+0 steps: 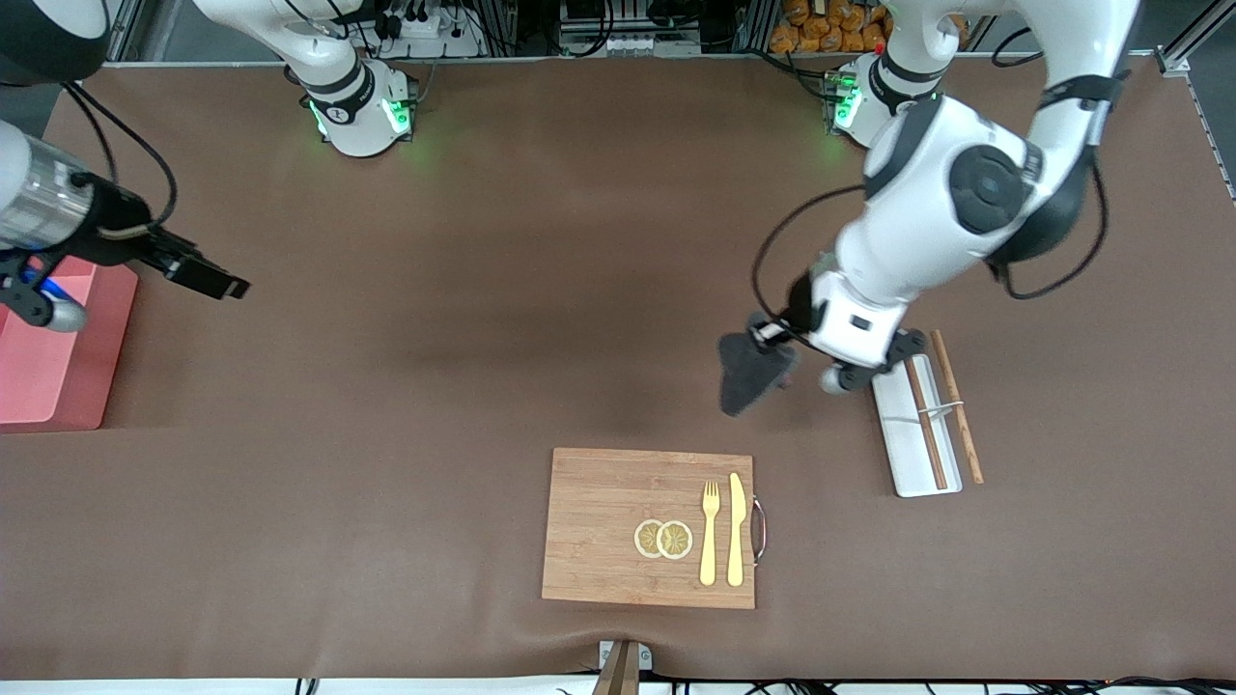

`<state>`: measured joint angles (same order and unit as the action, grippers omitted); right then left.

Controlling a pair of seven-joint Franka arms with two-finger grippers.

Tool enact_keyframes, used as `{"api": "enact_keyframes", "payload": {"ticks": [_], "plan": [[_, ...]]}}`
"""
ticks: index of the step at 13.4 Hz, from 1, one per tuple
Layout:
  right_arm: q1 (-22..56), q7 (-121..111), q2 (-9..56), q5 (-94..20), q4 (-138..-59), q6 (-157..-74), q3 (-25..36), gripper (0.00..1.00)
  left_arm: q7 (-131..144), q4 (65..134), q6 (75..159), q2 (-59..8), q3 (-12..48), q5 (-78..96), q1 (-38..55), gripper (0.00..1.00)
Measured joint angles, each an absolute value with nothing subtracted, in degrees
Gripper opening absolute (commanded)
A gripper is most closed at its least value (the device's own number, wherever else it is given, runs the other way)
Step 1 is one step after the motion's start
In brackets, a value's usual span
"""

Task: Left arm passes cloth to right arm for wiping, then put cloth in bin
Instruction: 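Carry the cloth toward the right gripper while the right gripper approaches, then grasp the cloth with the right gripper beside the left gripper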

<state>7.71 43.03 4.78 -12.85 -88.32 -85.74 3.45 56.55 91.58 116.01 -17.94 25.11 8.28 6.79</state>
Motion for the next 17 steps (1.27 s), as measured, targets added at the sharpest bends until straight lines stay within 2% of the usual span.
{"api": "enact_keyframes", "payload": {"ticks": [4,7,10,13,17], "plan": [[8.74,55.33,8.15,-23.46,-88.37,-86.24,3.41,1.0,69.14,85.18,118.22,-22.91,25.06,9.33,14.57,0.0],[12.17,63.36,11.52,-28.65,-88.49,-91.03,3.36,1.0,76.07,81.44,125.56,-27.09,25.09,9.44,18.14,0.0],[17.24,69.09,16.1,-33.16,-88.65,-98.45,3.3,1.0,84.71,80.24,134.17,-28.87,25.14,10.62,22.45,0.0],[20.52,71.27,20.22,-36.62,-88.73,-103.04,3.29,1.0,88.25,79.46,136.77,-28.96,25.15,16.92,24.63,0.0],[20.83,71.59,22.13,-41.59,-88.72,-104.57,3.5,1.0,89.17,79.39,138.45,-29.2,24.89,22.55,24.7,0.0]]}}
